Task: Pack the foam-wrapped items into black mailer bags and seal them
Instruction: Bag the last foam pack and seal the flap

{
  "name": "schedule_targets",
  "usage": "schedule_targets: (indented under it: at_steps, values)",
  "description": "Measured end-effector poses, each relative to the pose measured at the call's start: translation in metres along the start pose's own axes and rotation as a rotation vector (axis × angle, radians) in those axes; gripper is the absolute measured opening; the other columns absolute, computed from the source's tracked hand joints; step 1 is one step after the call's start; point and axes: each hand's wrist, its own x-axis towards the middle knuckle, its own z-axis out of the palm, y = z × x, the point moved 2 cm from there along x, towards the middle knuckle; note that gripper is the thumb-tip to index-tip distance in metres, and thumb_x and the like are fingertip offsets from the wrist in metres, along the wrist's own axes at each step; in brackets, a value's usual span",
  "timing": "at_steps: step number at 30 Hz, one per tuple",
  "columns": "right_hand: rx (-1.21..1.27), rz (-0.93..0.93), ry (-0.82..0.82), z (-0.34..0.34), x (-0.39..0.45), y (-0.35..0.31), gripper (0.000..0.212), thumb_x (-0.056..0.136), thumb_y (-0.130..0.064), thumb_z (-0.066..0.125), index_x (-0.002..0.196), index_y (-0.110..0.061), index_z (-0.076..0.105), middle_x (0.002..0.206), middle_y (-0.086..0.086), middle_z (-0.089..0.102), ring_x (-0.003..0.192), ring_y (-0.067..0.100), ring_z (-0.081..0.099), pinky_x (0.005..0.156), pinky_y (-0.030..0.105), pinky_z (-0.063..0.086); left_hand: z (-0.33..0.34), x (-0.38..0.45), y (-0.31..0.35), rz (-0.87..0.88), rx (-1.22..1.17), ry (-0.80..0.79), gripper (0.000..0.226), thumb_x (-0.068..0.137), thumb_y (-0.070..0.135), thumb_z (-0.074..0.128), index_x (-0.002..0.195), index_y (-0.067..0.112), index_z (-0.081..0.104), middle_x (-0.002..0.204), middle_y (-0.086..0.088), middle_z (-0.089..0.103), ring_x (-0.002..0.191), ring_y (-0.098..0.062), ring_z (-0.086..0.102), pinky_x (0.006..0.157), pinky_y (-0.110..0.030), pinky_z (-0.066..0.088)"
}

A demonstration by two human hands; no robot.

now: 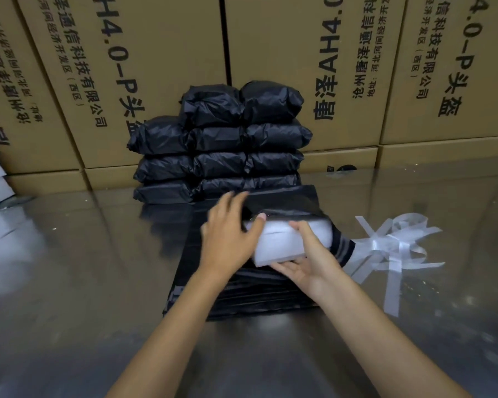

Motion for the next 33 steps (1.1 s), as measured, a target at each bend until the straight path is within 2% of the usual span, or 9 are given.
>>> schedule_targets:
  at_steps: [4, 8, 13, 16, 19, 23, 27, 30, 33]
  values:
    - [-0.01, 0.008, -0.013, 0.01, 0.002, 0.013, 0.04, 0.087, -0.029, 0.072, 0.12, -0.011, 0.058, 0.117, 0.019, 0.067, 0.103, 0.032, 0.069, 0.09, 0.045, 0.058, 0.015, -0.02, -0.028, -0.435, -0.358, -0.141, 0.095, 0.076, 0.09, 0.033, 0.153, 0.039, 0.013, 0.155, 0.01, 0.009, 0.144, -0.027, 0.02, 0.11, -0.048, 0.029]
    - [0.028, -0.008, -0.01, 0.022, 0.011, 0.019, 0.036, 0.088, -0.029, 0.071, 0.117, -0.01, 0.06, 0.114, 0.018, 0.069, 0.101, 0.03, 0.07, 0.082, 0.04, 0.059, 0.025, -0.011, -0.021, -0.588, -0.488, -0.051, 0.076, 0.085, 0.083, 0.021, 0.138, 0.032, 0.037, 0.132, -0.008, 0.045, 0.113, -0.026, 0.051, 0.093, -0.043, 0.044]
    - [0.071, -0.002, 0.024, 0.033, 0.026, 0.012, 0.024, 0.095, -0.025, 0.063, 0.115, -0.012, 0.057, 0.11, 0.017, 0.064, 0.098, 0.031, 0.066, 0.077, 0.042, 0.057, 0.019, -0.005, -0.022, -0.357, -0.481, 0.172, 0.02, 0.103, 0.028, 0.038, 0.098, 0.017, 0.055, 0.079, 0.002, 0.06, 0.074, -0.015, 0.058, 0.054, -0.025, 0.039]
    - [0.194, -0.102, -0.052, 0.035, 0.045, -0.003, 0.039, 0.105, -0.014, 0.046, 0.143, -0.01, 0.046, 0.138, 0.019, 0.056, 0.125, 0.038, 0.055, 0.103, 0.053, 0.048, 0.012, -0.009, -0.031, -0.216, -0.406, 0.064, 0.027, 0.099, 0.007, 0.038, 0.107, 0.02, 0.061, 0.059, 0.011, 0.052, 0.045, -0.003, 0.043, 0.042, -0.016, 0.032]
    - [0.174, -0.131, -0.057, 0.037, 0.059, -0.012, 0.041, 0.106, -0.01, 0.044, 0.146, -0.01, 0.044, 0.145, 0.018, 0.051, 0.131, 0.038, 0.049, 0.107, 0.045, 0.045, 0.0, -0.016, -0.033, -0.142, -0.346, 0.036, 0.031, 0.099, 0.008, 0.039, 0.103, 0.03, 0.06, 0.051, 0.01, 0.046, 0.047, -0.007, 0.038, 0.046, -0.022, 0.031]
    - [-0.062, -0.096, 0.092, 0.028, 0.075, -0.003, 0.04, 0.109, -0.013, 0.037, 0.147, -0.002, 0.039, 0.149, 0.019, 0.046, 0.128, 0.034, 0.051, 0.103, 0.03, 0.045, -0.006, -0.023, -0.028, -0.032, -0.136, 0.026, 0.031, 0.097, 0.007, 0.04, 0.111, 0.031, 0.055, 0.051, 0.005, 0.046, 0.041, -0.01, 0.04, 0.045, -0.029, 0.03]
    - [-0.596, -0.031, 0.172, 0.014, 0.071, -0.003, 0.018, 0.105, -0.011, 0.048, 0.115, -0.003, 0.06, 0.089, 0.01, 0.06, 0.062, 0.015, 0.043, 0.054, 0.021, 0.045, -0.003, -0.038, -0.036, 0.021, 0.005, -0.052, 0.027, 0.097, 0.011, 0.044, 0.117, 0.026, 0.053, 0.055, 0.002, 0.05, 0.047, -0.013, 0.045, 0.051, -0.036, 0.036]
    - [-1.11, 0.011, 0.098, 0.001, 0.052, -0.005, 0.036, 0.102, -0.014, 0.048, 0.066, -0.011, 0.05, 0.059, 0.003, 0.056, 0.056, 0.013, 0.038, 0.057, 0.024, 0.037, -0.007, -0.049, -0.051, 0.027, 0.161, -0.221, 0.017, 0.095, 0.023, 0.049, 0.108, 0.033, 0.054, 0.074, 0.003, 0.063, 0.07, -0.024, 0.061, 0.066, -0.041, 0.05]
    - [-1.454, -0.027, -0.151, -0.01, 0.01, -0.021, 0.027, 0.1, -0.029, 0.052, 0.089, -0.012, 0.069, 0.095, 0.001, 0.071, 0.076, 0.012, 0.062, 0.079, 0.023, 0.048, -0.025, -0.05, -0.063, -0.053, 0.16, -0.373, 0.023, 0.072, 0.054, 0.055, 0.085, 0.036, 0.062, 0.079, 0.012, 0.062, 0.078, -0.009, 0.061, 0.073, -0.034, 0.05]
